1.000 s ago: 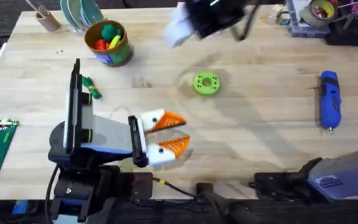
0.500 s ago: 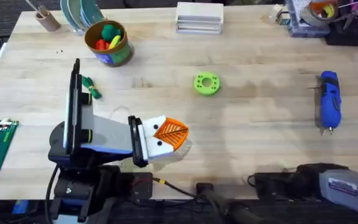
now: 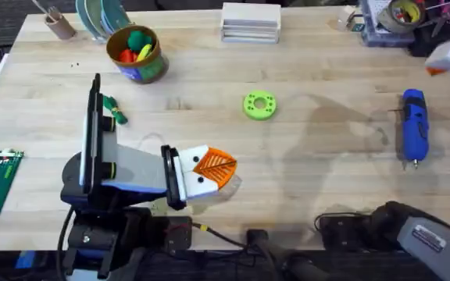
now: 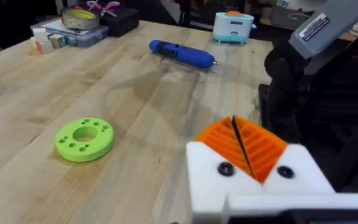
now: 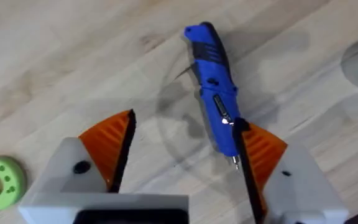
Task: Pick up the gripper from the table and insert it into the empty holder that is missing its gripper. Then pick up a screw, insert it into the mounting hole, and use the screwdriver to tighten it. Finally, clean up the table by picking up the vegetable and placing it into the bucket.
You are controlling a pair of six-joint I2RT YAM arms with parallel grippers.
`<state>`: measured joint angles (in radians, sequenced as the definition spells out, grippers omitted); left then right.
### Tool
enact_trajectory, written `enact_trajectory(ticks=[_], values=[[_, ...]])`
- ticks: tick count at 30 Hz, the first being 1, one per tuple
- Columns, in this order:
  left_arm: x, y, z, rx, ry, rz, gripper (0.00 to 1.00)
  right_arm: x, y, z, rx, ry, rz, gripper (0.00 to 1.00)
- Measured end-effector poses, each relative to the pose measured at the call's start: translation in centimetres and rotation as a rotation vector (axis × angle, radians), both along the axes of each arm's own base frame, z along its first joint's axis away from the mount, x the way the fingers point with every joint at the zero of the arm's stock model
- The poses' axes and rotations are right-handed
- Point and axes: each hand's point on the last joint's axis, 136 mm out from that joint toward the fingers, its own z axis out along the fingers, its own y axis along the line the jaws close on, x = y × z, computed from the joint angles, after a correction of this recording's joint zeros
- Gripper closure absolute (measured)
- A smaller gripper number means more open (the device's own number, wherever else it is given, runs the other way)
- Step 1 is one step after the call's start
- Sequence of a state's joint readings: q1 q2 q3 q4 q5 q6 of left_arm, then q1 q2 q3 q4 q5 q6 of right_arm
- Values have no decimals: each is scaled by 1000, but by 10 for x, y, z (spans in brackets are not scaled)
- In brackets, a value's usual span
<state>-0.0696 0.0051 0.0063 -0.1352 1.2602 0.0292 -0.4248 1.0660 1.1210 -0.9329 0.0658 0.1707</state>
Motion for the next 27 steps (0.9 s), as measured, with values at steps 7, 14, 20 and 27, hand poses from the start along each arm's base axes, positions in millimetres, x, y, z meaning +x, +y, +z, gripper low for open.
enact_trajectory(ticks=[7, 14, 20, 27], values=[[0, 0, 0, 0, 0, 1, 997, 0, -17, -39, 23, 128, 3, 33], [1, 0, 0, 1, -1, 8, 997, 24, -29, -72, -20, 226, 154, 33], [2, 0, 0, 2, 0, 12, 997, 34, -34, -104, -25, 318, 262, 32], [3, 1, 0, 2, -1, 15, 997, 35, -39, -124, -67, 400, 432, 32]])
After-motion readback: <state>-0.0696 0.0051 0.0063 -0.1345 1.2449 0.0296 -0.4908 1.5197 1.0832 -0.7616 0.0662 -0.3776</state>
